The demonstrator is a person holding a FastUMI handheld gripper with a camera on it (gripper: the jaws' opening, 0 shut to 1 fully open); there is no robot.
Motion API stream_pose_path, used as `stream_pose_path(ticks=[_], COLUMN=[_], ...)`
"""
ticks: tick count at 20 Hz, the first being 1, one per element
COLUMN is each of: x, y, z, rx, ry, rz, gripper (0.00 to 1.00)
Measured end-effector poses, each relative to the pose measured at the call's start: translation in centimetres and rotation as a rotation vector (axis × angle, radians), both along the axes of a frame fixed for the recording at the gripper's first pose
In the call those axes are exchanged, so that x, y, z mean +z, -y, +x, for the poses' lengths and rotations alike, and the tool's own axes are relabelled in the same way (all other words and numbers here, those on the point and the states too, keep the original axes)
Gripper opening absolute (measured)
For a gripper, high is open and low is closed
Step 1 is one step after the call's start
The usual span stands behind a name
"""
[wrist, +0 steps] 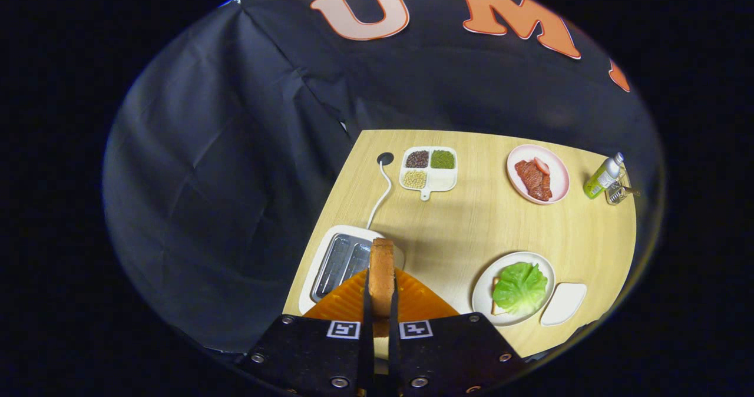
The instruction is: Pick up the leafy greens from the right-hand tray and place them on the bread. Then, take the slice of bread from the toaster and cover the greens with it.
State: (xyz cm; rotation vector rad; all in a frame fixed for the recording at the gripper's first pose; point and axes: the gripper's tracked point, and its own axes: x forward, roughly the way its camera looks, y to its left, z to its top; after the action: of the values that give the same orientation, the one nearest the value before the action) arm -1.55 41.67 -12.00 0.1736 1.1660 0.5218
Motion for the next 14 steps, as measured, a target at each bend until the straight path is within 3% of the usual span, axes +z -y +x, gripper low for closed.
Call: stream_pose_path(ticks=[6,14], x=[-1.2,-7.4], y=[6.3,14.2], z=[0.5,-0.7], rx=[-0.024,-0.048], ry=[-0.005,-0.094], rz=[0.051,0.09], gripper=[0.1,0.1])
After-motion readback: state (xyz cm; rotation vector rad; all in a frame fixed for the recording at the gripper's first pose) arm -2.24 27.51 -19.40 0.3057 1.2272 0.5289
